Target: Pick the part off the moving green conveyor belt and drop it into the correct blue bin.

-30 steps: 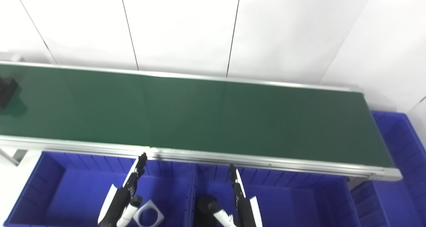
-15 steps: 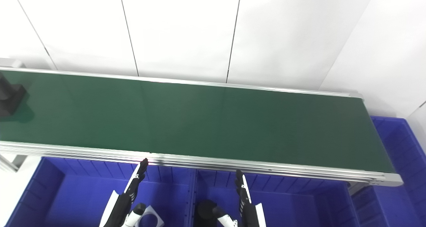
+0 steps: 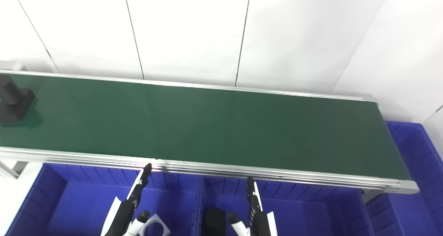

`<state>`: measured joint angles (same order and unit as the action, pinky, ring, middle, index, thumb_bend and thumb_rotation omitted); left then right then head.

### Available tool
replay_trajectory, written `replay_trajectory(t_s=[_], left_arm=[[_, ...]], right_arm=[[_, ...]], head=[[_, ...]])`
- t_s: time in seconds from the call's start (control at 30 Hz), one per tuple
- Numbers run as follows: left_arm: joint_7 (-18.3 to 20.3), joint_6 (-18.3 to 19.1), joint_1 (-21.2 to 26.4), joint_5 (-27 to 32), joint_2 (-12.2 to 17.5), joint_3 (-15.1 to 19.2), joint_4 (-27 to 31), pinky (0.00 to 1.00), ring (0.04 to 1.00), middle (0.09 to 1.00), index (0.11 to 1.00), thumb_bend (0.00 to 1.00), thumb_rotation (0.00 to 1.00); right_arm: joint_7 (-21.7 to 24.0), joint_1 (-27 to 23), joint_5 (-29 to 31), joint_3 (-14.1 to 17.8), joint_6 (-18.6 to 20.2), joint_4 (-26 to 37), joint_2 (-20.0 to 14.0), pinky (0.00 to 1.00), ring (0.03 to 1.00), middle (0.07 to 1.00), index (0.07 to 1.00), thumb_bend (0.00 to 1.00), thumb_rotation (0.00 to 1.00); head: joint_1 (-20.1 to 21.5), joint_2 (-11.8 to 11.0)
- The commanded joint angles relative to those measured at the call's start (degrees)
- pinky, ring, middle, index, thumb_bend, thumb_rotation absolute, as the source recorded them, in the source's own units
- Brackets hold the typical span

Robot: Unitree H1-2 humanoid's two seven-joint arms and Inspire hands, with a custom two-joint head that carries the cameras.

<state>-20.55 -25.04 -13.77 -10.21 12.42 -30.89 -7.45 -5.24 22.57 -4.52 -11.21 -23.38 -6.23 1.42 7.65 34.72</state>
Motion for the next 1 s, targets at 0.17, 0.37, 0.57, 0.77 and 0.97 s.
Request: replay_trajectory(t_s=[0.17,0.37,0.57,0.77,0.97], left_arm=[[0.99,-1.89,0.41,1.73,-0.12,0.28,1.66,1.00,1.000,1.000,0.998,0.72,1.00],[1.39,-1.89,0.22,1.94,-0.12,0.40,1.86,1.00,1.000,1.000,0.998,0.70,1.00],[1.79,-1.89,0.23,2.17,-0.17,0.57,1.78,1.00,1.000,1.000,1.000,0.71,1.00],[2.78,-1.89,0.08,3.06,-0.60,1.18,1.72,1.00,1.000,1.000,1.000,0.72,1.00],[3.15,-1.89,0.02,3.25,-0.85,1.59,1.42,1.00,1.000,1.000,0.999,0.72,1.00]], right_arm=[[0.24,-0.70,0.66,-0.98,-3.55,1.42,-0.42,0.99,0.996,1.000,1.000,0.74,0.92],[-0.65,-0.78,-0.20,-1.09,-3.54,1.08,-0.56,0.99,0.988,1.000,1.000,0.76,0.95],[-0.15,-0.72,0.45,-1.20,-3.54,1.19,-0.69,0.99,0.997,1.000,1.000,0.76,0.93],[-0.08,-0.78,0.99,-1.26,-3.52,0.96,-0.56,0.98,0.991,1.000,1.000,0.75,0.91],[-0.83,-0.90,-0.01,-1.30,-3.52,0.56,-0.50,0.97,0.984,1.000,1.000,0.76,0.91]], head=[[0.04,0.13],[0.12,0.17],[0.10,0.29],[0.10,0.17],[-0.49,-0.21]])
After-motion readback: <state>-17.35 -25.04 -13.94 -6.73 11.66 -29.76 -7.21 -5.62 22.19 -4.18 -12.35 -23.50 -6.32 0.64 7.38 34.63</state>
